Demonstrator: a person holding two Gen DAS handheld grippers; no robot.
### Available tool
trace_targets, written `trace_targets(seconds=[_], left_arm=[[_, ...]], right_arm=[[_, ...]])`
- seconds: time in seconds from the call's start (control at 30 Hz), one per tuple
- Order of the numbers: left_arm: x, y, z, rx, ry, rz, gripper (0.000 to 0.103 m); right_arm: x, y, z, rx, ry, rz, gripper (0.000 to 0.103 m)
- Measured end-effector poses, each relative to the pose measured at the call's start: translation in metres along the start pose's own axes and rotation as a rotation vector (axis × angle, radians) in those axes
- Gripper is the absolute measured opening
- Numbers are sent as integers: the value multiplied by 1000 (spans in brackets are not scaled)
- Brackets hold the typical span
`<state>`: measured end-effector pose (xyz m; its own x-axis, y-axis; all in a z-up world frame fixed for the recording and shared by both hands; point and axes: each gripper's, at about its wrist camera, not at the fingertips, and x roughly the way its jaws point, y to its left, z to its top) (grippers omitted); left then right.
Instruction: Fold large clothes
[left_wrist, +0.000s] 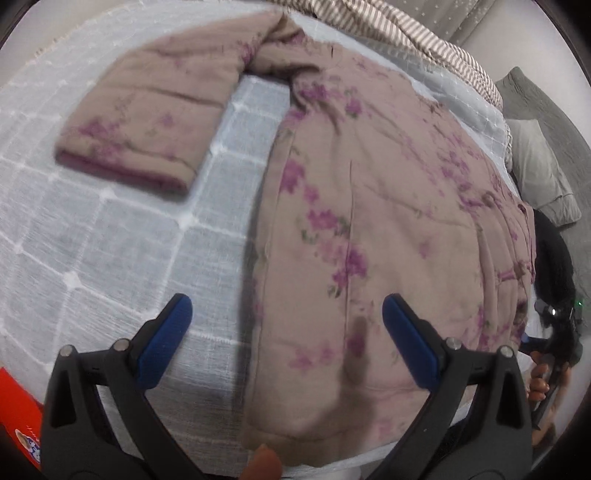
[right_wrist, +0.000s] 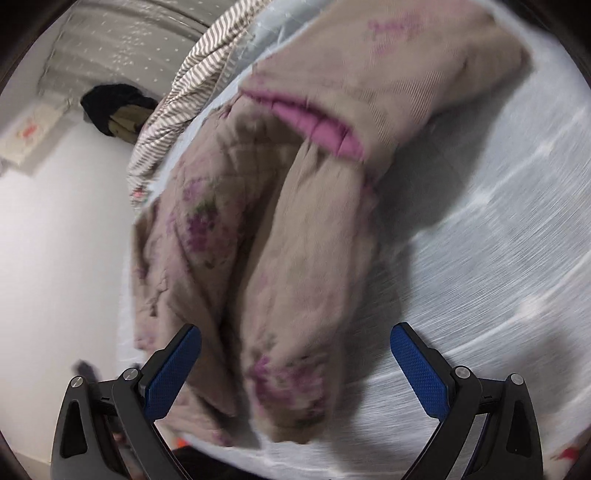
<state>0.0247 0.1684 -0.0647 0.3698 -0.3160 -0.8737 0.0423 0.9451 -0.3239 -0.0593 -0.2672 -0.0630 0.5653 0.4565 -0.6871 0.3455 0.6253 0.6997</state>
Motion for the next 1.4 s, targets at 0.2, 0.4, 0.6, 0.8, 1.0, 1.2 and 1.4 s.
trace_targets(seconds=[0.2, 0.4, 0.6, 0.8, 1.0, 1.2, 1.4], left_arm=[[16, 4, -10, 7, 28, -39, 102], [12, 6, -16, 9, 19, -121, 102], [9, 4, -21, 15, 35, -220, 102], [7, 6, -20, -3, 46, -258, 102], [9, 6, -20, -6, 55, -246, 96], [5, 11, -30, -7, 51, -199, 44], [-28, -1, -33, -72, -7, -244, 20]], right_arm=[[28, -10, -4, 136, 72, 156, 93], [28, -32, -4, 212, 46, 209, 25], [-33, -27, -12, 102, -79, 172, 17], [-124, -50, -22, 53, -225, 68, 17], [-88, -123, -12, 185, -110, -54, 30], [-70, -152, -13, 315, -132, 182, 49], [-81, -124, -9, 201, -133, 133, 18]])
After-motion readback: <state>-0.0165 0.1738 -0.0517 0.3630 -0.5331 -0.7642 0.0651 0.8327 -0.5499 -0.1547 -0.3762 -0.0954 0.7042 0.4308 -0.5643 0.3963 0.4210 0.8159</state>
